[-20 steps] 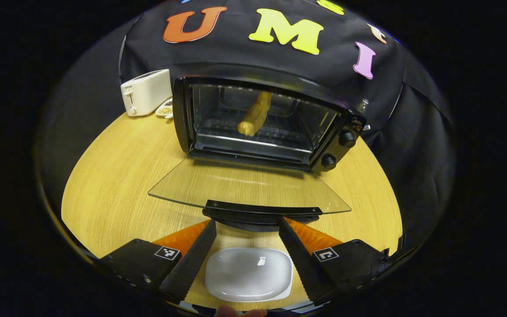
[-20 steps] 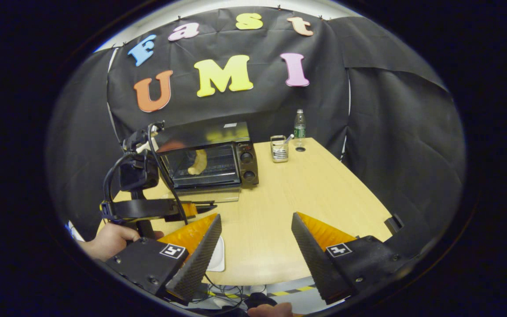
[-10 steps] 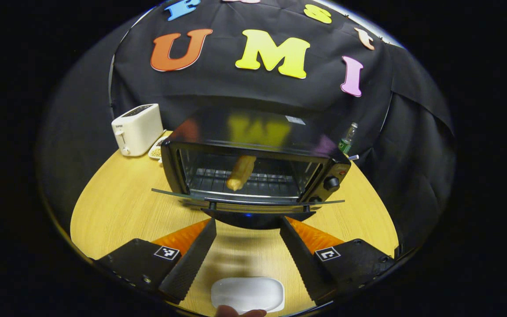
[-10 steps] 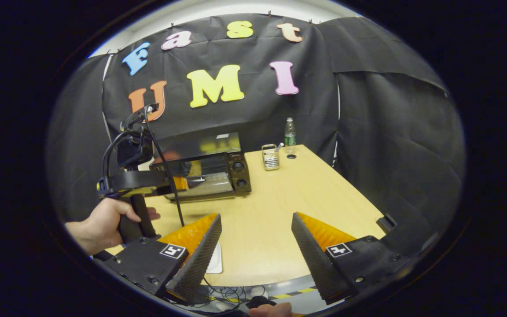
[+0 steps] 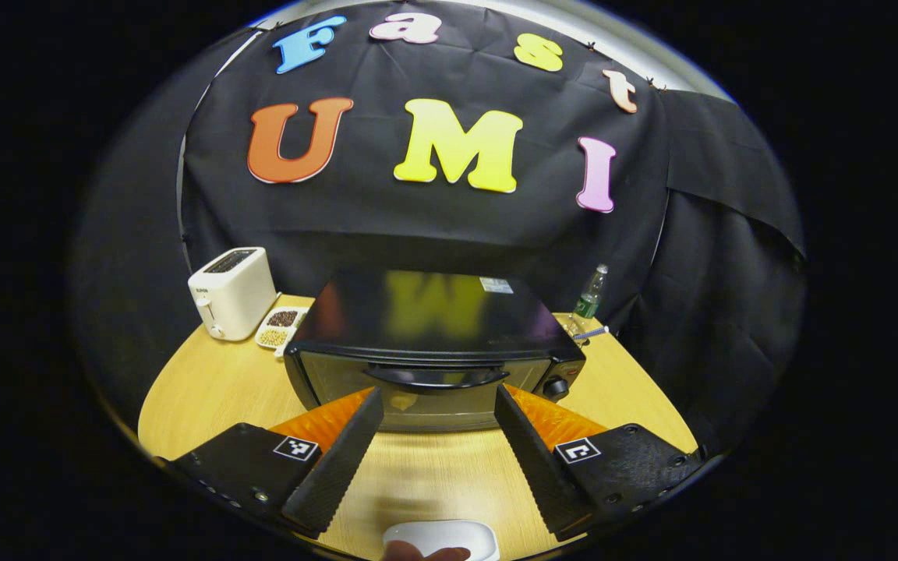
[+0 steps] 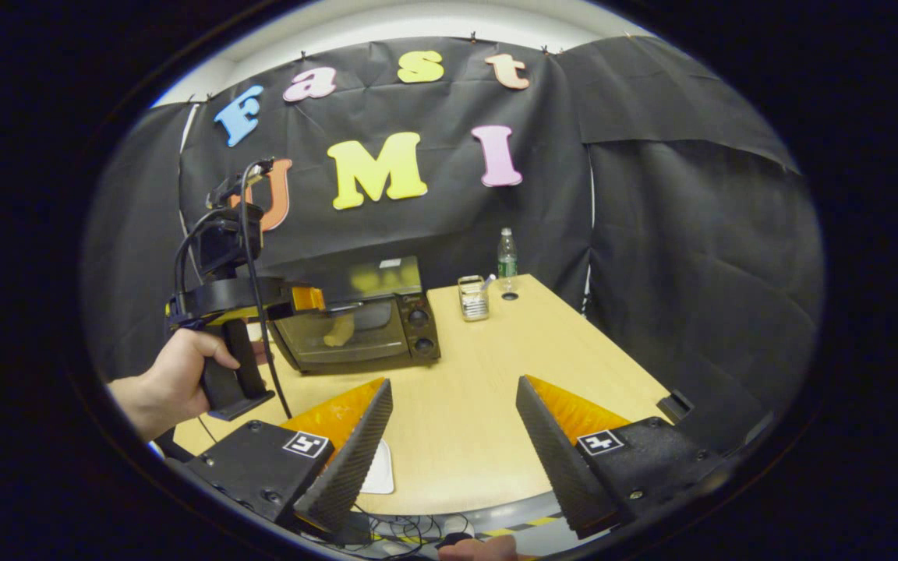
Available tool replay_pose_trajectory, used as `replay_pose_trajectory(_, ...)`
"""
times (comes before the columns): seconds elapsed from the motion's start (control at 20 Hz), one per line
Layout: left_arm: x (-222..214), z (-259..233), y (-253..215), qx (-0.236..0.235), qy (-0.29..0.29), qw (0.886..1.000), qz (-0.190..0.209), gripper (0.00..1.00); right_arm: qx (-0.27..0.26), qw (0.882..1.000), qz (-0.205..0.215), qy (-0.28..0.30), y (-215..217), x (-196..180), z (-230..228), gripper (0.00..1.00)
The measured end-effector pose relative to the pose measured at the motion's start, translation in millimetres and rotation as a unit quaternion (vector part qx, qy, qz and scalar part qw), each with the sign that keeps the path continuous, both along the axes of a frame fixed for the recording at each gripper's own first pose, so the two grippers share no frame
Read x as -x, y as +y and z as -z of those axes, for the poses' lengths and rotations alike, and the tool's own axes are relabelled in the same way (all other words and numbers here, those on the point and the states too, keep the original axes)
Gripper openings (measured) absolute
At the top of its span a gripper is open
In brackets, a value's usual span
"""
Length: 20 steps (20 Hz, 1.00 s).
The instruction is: Open the electric oven with the left hand, put the food in, and close the electric oven.
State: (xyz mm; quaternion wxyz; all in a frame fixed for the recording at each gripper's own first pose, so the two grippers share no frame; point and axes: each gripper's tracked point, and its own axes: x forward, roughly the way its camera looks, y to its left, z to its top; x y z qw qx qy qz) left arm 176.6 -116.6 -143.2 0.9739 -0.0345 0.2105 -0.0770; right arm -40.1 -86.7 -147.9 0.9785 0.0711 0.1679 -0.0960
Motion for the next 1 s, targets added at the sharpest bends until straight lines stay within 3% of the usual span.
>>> replay_pose_trajectory(0.3, 36, -94, 40, 0.016, -0.073, 0.997, -0.011, 0.94, 0.032, 0.996, -0.048, -0.062, 37, -26, -51, 1.00)
replay_pose_trajectory(0.6, 94, -180, 106, -0.001, -0.144, 0.989, -0.044, 0.94, 0.042, 0.986, -0.097, -0.129, 89, -42, -106, 1.00)
replay_pose_trajectory(1.0, 175, -196, 142, -0.012, -0.165, 0.984, -0.066, 0.94, 0.047, 0.976, -0.132, -0.167, 139, -27, -135, 0.98)
